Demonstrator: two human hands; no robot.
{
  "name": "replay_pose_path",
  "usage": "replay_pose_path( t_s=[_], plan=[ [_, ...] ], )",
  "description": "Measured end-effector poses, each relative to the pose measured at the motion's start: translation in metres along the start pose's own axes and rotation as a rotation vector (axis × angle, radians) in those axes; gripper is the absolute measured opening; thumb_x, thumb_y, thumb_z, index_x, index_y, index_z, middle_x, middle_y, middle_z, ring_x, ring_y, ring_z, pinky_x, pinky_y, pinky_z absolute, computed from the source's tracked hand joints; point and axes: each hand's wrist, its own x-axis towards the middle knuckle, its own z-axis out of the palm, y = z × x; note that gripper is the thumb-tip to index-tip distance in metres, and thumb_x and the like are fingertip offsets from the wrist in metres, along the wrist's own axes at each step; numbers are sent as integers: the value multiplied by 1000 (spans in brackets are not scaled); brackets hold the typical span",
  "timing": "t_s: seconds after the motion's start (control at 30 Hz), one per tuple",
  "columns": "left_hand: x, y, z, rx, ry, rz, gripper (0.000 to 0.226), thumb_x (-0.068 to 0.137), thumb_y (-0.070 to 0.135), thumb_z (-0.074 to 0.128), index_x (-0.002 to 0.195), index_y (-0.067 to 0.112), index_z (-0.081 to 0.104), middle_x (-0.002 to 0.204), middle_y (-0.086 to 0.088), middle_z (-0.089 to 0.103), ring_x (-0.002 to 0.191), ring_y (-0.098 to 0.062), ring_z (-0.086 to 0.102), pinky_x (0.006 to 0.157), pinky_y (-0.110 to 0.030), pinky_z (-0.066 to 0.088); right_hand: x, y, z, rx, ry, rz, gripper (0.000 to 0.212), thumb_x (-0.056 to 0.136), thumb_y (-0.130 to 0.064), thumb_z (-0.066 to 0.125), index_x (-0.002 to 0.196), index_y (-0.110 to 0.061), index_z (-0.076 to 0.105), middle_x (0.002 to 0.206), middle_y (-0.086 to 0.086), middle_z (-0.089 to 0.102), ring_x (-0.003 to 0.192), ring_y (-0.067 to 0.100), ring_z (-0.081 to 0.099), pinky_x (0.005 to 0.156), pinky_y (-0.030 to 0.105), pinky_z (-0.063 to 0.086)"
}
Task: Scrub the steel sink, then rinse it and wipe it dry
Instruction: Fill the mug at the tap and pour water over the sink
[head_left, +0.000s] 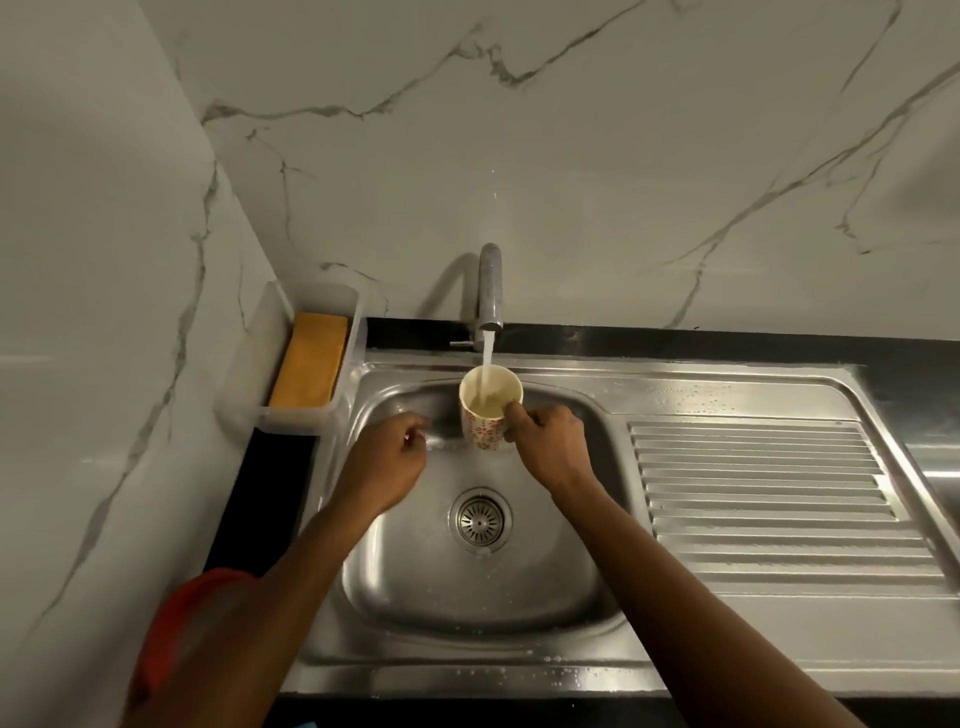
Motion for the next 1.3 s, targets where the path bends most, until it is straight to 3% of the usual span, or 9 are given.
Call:
replay_pose_path(
  t_s=[0.17,0.33,0.6,0.8,0.93,1.07,1.13,1.3],
  plan=[
    [-43,8,-4,-460,63,-82,26,108,21,54,100,35,75,101,11,79,90,-8,74,92,-45,61,4,-10,-8,10,8,10,54,98,-49,57,86,0,76,82,14,77,82,36,73,78,48,62],
    [-62,26,-14,-627,122,-57,26,109,21,54,101,31,76,100,10,81,91,-7,76,91,-41,61,0,-24,-14,11,20,5,50,100,-46,56,80,-5,77,76,10,76,78,31,73,70,37,59],
    [-73,40,-26,-675,143,-7,22,109,23,55,111,20,77,102,9,81,95,-4,75,91,-34,60,-3,-40,-22,29,27,-17,49,102,-45,55,84,-5,79,81,8,77,79,27,73,63,26,51],
    [-81,37,-28,-646,123,4,20,108,26,58,101,32,76,99,14,81,95,-4,75,95,-40,61,-8,-45,-23,39,17,-23,44,103,-44,56,81,-12,77,84,4,78,78,20,73,68,27,55],
    [-83,39,-29,-645,117,6,19,98,44,60,99,35,76,98,15,80,94,-5,75,94,-43,61,-7,-45,-22,30,23,-16,44,103,-44,56,81,-12,78,84,3,78,76,16,73,66,25,55],
    [-83,38,-29,-609,106,6,17,106,31,61,102,33,77,99,16,80,97,-5,74,97,-47,60,-7,-45,-20,18,24,-6,45,103,-42,56,87,-8,80,85,3,78,76,16,72,61,21,49],
    [-85,39,-30,-619,99,2,17,102,41,61,100,35,77,98,15,80,95,-6,75,96,-49,60,-7,-45,-20,18,24,-9,44,102,-42,57,86,-8,80,85,4,78,75,15,72,62,22,50],
    [-87,41,-32,-632,92,21,42,81,68,53,95,37,77,94,9,80,91,-13,75,92,-52,61,-7,-46,-19,19,16,-1,43,103,-43,57,86,-10,79,85,2,77,72,11,70,60,21,48]
  ],
)
